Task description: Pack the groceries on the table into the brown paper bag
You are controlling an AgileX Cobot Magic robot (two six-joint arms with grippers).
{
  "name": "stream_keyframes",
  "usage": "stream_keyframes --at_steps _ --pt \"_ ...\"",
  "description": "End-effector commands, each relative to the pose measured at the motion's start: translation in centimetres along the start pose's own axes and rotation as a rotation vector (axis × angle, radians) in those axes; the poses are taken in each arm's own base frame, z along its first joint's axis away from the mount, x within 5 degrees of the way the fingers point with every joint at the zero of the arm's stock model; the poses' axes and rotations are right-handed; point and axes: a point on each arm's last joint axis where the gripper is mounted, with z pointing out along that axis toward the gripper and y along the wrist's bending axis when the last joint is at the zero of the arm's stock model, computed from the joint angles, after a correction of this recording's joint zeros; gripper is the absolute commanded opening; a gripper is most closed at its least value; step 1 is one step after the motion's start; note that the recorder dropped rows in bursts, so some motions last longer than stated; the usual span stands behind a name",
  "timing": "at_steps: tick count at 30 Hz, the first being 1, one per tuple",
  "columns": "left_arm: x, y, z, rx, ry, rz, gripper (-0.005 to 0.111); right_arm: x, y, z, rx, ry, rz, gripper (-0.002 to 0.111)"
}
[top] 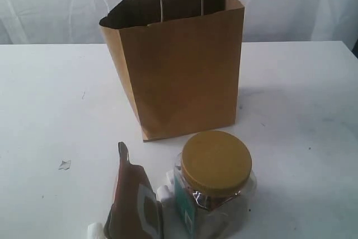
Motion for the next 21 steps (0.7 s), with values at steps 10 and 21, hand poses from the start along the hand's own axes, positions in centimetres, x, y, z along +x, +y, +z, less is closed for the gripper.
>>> stream_keyframes --at_steps 10,21 --pt "0.1 0.0 0.0 0.001 -0.001 -0.002 0.0 0.1 0.8 3.4 -0.082 -0.075 -0.385 0.0" --pt "0.1 0.0 0.0 0.001 -0.001 -0.002 0.0 3.0 0.2 6.3 -0.071 0.173 -0.653 0.0"
